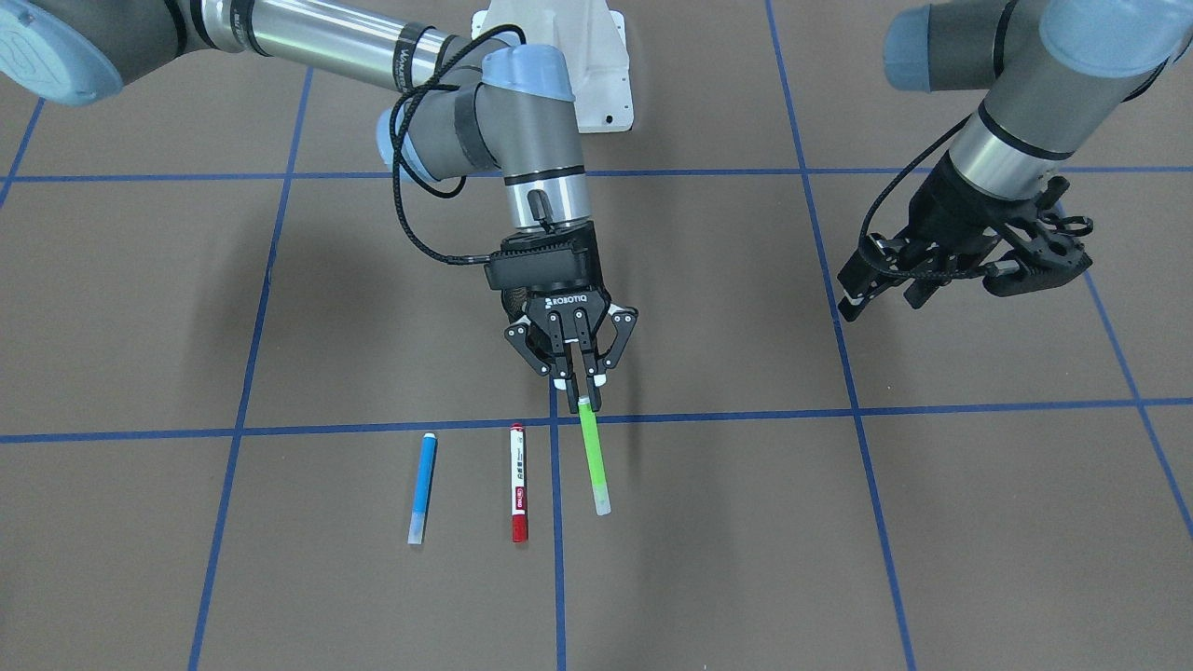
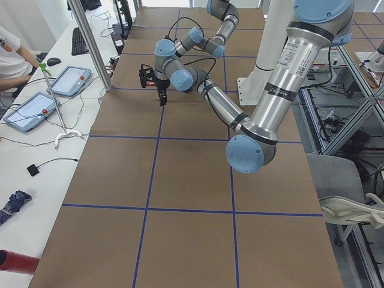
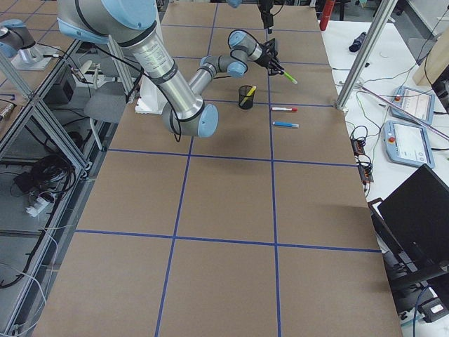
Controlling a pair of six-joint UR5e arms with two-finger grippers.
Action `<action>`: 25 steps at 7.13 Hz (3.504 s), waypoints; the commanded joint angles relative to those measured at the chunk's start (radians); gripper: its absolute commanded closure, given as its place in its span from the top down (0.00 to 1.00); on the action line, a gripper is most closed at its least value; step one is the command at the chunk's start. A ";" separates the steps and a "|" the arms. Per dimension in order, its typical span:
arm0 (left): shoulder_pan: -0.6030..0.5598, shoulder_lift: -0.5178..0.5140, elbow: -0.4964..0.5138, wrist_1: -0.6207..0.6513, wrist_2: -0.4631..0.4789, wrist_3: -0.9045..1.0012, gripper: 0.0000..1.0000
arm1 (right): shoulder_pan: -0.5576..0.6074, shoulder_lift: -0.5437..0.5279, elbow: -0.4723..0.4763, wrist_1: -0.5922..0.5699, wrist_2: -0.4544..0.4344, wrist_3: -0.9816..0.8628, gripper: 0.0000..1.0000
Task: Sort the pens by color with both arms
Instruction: 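Carry the green highlighter beside the red marker and release it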
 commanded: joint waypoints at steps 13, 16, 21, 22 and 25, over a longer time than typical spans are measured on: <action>0.003 -0.009 -0.023 0.005 0.000 -0.057 0.91 | -0.045 0.079 -0.216 -0.001 -0.025 -0.366 0.00; 0.003 -0.009 -0.023 0.006 0.002 -0.057 0.91 | -0.043 0.076 -0.212 -0.001 -0.027 -0.364 0.99; 0.012 -0.020 -0.012 0.011 0.000 -0.102 0.91 | -0.016 -0.094 0.090 -0.014 0.088 -0.352 1.00; 0.020 -0.032 -0.008 0.011 0.002 -0.131 0.92 | 0.039 -0.184 0.214 -0.039 0.184 -0.352 1.00; 0.121 -0.188 0.029 0.142 0.002 -0.274 0.92 | 0.241 -0.410 0.450 -0.131 0.537 -0.357 1.00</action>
